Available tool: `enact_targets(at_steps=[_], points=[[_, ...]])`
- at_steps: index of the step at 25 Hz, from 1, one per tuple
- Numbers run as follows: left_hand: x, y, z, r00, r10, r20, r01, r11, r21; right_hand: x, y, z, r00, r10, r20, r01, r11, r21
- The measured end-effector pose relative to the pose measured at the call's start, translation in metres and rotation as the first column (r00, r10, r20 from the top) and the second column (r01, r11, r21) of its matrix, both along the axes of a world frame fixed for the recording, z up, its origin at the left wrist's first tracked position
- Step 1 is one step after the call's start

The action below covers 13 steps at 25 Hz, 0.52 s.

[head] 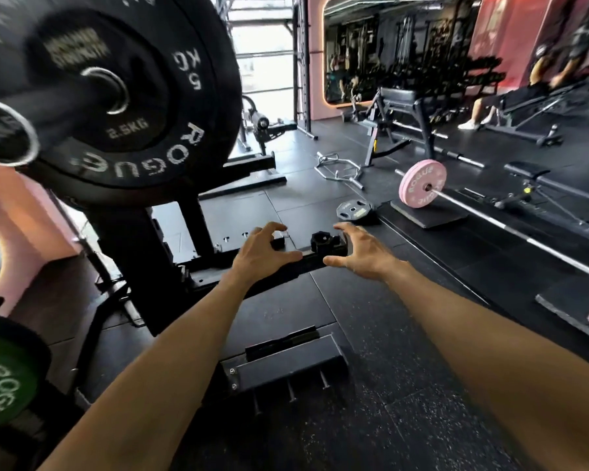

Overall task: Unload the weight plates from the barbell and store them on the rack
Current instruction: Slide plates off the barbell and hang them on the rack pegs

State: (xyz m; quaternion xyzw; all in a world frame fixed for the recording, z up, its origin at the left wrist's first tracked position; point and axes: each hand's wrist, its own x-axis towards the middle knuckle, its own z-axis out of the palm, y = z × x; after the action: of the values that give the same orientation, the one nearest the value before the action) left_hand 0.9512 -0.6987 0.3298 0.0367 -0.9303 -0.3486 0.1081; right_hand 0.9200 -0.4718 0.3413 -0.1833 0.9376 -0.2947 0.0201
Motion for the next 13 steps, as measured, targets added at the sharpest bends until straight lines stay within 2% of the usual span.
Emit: enact_targets(at_steps=[3, 7, 13], points=[[0.05, 0.001, 0.022, 0.996, 0.065, -0.063, -0.064, 0.998, 0.014, 0.042, -0.002, 0.018, 0.998, 0.06, -0.031, -0.061, 0.997, -0.055], [0.119, -0.011, 0.045, 0.989, 0.125, -0.077, -0.124, 0.992, 0.007, 0.099, -0.012, 0.036, 0.99, 0.137, -0.04, -0.139, 0.988, -0.07], [0.202, -0.061, 0.108, 0.944, 0.26, -0.202, -0.271, 0.962, -0.028, 0.154, -0.048, 0.082, 0.959, 0.252, -0.13, -0.264, 0.96, -0.09]])
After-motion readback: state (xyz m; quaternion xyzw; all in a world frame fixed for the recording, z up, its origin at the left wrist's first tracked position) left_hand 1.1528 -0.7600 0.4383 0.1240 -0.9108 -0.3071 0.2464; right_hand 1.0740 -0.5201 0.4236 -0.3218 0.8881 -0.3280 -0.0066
